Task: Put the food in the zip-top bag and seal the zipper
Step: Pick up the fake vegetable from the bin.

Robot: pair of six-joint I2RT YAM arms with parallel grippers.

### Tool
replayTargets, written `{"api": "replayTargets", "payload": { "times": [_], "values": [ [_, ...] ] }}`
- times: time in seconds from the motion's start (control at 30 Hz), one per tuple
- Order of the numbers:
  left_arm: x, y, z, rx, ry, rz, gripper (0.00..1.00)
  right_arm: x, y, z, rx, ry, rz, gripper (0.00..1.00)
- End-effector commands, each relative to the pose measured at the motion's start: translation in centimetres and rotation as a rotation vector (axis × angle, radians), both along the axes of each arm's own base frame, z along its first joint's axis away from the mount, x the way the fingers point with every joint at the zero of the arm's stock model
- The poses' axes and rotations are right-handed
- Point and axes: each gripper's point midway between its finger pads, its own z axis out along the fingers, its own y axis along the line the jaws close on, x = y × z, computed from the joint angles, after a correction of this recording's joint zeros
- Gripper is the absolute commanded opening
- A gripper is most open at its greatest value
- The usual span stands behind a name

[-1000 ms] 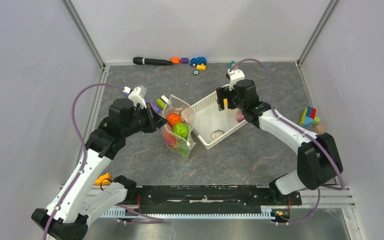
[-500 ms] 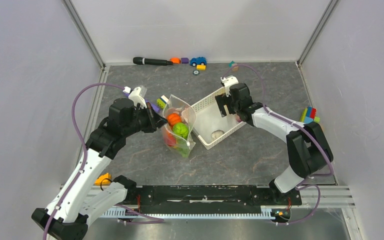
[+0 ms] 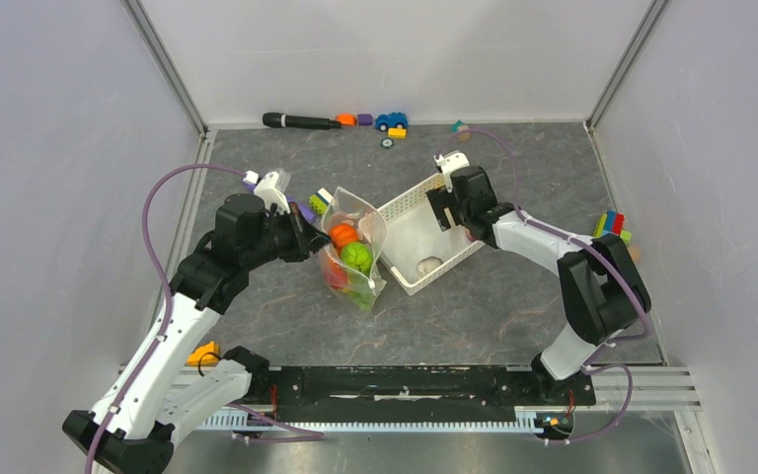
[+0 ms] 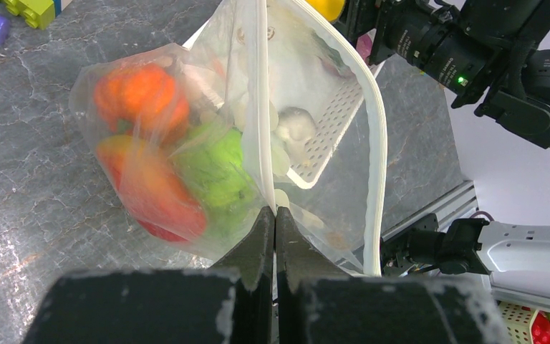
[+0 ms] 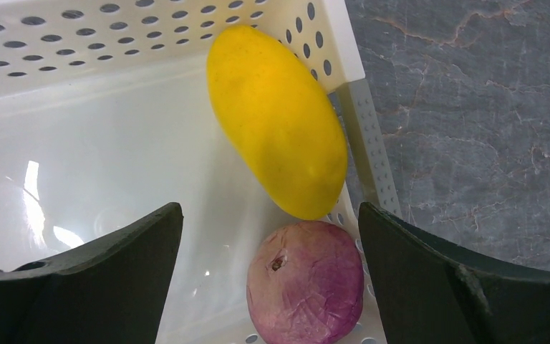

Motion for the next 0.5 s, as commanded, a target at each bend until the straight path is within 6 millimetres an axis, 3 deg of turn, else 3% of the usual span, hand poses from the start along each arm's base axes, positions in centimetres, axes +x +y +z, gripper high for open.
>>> {"api": "replayTargets", "payload": {
  "times": [0.0, 0.47],
  "values": [
    [0.3, -0.2, 0.8, -0.01, -0.043, -0.017, 0.02, 1.5, -0.3, 1.0, -0.018, -0.055, -0.035, 0.98],
    [0.3, -0.2, 0.9, -0.012, -0.045, -0.019, 0.02, -1.1, -2.2, 0.2, -0.059, 0.099, -0.142, 0.98]
  ]
}}
